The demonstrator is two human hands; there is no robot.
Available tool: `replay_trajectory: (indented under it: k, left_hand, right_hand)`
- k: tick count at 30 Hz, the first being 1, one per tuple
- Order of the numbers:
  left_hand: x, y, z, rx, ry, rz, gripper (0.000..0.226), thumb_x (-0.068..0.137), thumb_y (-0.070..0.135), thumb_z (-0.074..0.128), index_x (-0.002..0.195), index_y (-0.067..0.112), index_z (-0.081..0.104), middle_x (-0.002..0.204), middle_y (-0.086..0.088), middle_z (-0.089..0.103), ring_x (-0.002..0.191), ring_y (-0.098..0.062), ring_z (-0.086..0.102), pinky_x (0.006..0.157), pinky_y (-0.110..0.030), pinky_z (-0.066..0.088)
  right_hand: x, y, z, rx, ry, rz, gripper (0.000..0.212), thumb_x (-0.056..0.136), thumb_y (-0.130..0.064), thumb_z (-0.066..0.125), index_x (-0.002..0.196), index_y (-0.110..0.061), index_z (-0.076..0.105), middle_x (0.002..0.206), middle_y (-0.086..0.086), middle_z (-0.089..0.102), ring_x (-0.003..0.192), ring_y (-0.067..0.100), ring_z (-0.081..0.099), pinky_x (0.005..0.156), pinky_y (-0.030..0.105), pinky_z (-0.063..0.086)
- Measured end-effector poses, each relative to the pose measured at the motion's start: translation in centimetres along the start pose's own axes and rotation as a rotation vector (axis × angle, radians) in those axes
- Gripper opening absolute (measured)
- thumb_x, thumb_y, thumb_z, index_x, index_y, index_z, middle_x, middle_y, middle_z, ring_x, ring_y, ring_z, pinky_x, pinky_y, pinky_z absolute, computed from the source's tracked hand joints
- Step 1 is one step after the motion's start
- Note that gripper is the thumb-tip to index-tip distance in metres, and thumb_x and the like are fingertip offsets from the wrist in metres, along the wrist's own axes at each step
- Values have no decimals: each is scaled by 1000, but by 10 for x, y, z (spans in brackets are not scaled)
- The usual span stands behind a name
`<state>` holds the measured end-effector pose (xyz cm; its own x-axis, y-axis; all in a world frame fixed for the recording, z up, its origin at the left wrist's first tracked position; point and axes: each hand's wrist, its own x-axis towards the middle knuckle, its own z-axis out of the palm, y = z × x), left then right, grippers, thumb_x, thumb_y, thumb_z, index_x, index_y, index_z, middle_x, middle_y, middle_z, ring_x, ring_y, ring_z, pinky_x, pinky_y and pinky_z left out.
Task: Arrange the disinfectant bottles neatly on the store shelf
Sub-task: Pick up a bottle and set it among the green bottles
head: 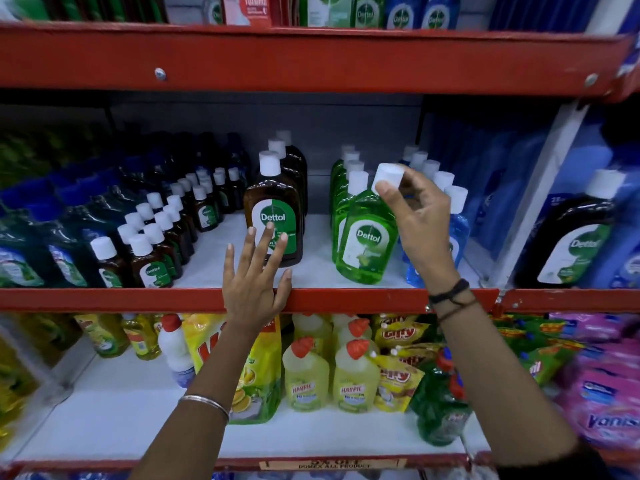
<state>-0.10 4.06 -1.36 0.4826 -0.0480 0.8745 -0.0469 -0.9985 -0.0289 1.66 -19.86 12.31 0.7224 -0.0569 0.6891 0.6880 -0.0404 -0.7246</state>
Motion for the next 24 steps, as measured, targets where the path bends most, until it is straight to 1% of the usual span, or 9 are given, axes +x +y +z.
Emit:
replay_trajectory:
  k: [3, 5, 8, 10, 13, 16, 18, 21, 24]
  left_hand:
    - [0, -1, 0, 3, 4, -5, 57, 97, 45, 33, 150, 30, 23, 154, -3, 35, 146, -23, 25, 118, -49, 16]
    - [0, -1, 1, 0, 6, -11, 56, 96, 45, 34, 149, 30, 26, 153, -3, 37, 146, -23, 26, 117, -49, 18]
    - [0, -1, 1, 1, 8, -11, 57, 96, 45, 33, 150, 31, 23, 153, -2, 37, 146, -23, 26, 117, -49, 18]
    - [0, -1, 1, 5, 2, -11, 58, 96, 45, 32, 151, 32, 21, 153, -3, 37, 146, -23, 26, 117, -49, 18]
    - [-1, 0, 1, 3, -9, -20, 58, 95, 44, 34, 151, 31, 22, 153, -3, 37, 146, -23, 25, 117, -49, 17]
    - [-1, 0, -1, -2, -22, -29, 57, 96, 45, 32, 150, 30, 24, 153, -4, 37, 146, -23, 24, 118, -49, 17]
    - [0, 0, -2, -3, -28, -34, 56, 96, 45, 31, 150, 30, 24, 153, -3, 37, 146, -22, 24, 117, -51, 20]
    - [-1, 0, -5, 0, -42, -38, 57, 96, 44, 31, 150, 30, 24, 153, -4, 37, 146, -23, 25, 115, -53, 22]
    - [-1, 0, -5, 0, -56, -38, 57, 96, 45, 30, 150, 28, 26, 153, -5, 37, 146, -24, 25, 116, -52, 20]
  right_hand:
    - [9, 22, 6, -85, -13, 36, 30, 82, -27, 69, 109, -13, 66, 93, -6, 69, 80, 2, 63, 76, 23, 52]
    - [9, 36, 9, -122, -42, 65, 33, 81, -32, 69, 110, -16, 67, 98, 0, 71, 84, 10, 64, 78, 30, 53]
    - [8, 45, 11, -135, -67, 84, 31, 81, -31, 70, 110, -20, 67, 100, 3, 71, 88, 18, 65, 79, 35, 55]
    - [9, 44, 14, -145, -73, 97, 32, 81, -30, 71, 111, -18, 67, 100, 2, 71, 89, 18, 66, 79, 31, 55]
    - [9, 42, 16, -169, -67, 107, 37, 78, -31, 73, 111, -15, 68, 98, -1, 71, 87, 13, 67, 77, 24, 54]
    - [4, 40, 14, -204, -67, 89, 40, 78, -29, 73, 113, -10, 67, 103, 5, 73, 84, 8, 66, 80, 22, 54]
    - [-1, 36, 9, -221, -77, 80, 46, 78, -30, 73, 118, -10, 63, 108, 6, 72, 88, 3, 64, 84, 19, 53]
    - [-12, 23, -14, -228, -5, 8, 53, 79, -37, 71, 126, -15, 56, 114, -1, 67, 102, 4, 62, 91, 19, 49]
    - [-24, 14, -57, -280, 218, -218, 39, 86, -27, 67, 122, -15, 57, 111, 4, 66, 105, 13, 62, 91, 23, 49]
